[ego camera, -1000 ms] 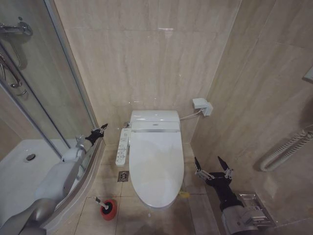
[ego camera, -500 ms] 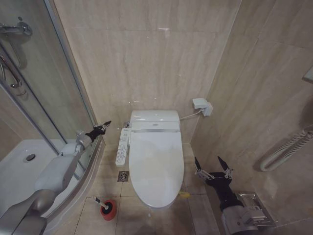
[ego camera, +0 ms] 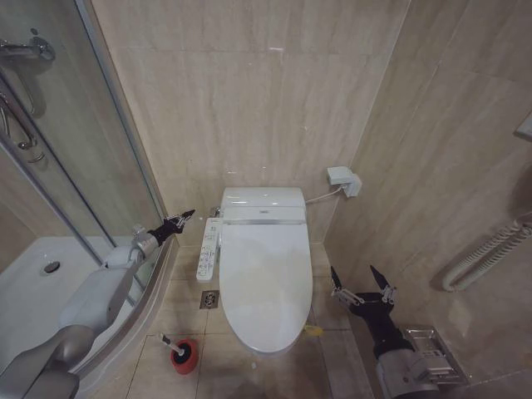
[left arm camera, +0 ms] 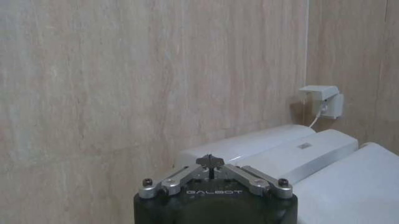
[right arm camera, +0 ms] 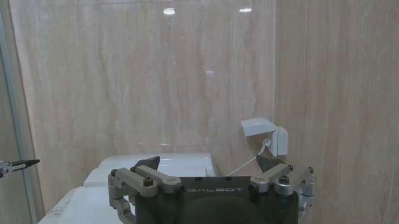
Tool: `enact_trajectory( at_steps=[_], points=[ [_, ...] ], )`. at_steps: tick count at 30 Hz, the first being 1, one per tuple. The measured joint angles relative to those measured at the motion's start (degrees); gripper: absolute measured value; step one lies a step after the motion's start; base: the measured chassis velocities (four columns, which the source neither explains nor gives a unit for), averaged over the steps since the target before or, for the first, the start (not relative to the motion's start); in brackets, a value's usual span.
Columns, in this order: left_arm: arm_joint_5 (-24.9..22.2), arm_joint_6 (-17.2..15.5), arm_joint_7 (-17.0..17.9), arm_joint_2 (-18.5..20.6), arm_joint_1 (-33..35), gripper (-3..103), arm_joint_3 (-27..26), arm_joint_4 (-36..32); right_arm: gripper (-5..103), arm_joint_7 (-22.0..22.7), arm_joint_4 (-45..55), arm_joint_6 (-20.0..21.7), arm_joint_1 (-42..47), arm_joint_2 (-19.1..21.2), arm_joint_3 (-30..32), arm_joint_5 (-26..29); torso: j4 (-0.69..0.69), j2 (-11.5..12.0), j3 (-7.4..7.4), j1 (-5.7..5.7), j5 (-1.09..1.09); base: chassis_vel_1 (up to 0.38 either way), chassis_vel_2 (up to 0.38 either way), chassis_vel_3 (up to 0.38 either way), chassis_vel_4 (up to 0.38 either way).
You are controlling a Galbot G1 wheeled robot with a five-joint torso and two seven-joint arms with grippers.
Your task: Open the toilet lid, clean the toilet bowl with a toilet brush, close the toilet lid, and flush.
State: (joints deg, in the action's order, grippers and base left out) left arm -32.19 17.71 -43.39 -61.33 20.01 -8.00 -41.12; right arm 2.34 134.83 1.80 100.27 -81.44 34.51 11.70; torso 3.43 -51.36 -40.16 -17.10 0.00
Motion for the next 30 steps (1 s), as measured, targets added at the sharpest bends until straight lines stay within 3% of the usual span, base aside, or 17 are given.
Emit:
enact_trajectory(
  at_steps=[10,30],
  points=[
    [-1.5,-1.0,1.6,1.4,1.9,0,-0.2,-1.9,100,0.0,0.0,0.0,0.0,0.0,0.0,0.0,-0.02,0.0,0.00,0.00,-0.01,0.000,0.000,0.000,0.000],
    [-1.9,-0.3,1.0,0.3,3.9,0,0.2,-1.6,100,0.0,0.0,0.0,0.0,0.0,0.0,0.0,-0.01,0.0,0.00,0.00,0.00,0.000,0.000,0.000,0.000]
  ],
)
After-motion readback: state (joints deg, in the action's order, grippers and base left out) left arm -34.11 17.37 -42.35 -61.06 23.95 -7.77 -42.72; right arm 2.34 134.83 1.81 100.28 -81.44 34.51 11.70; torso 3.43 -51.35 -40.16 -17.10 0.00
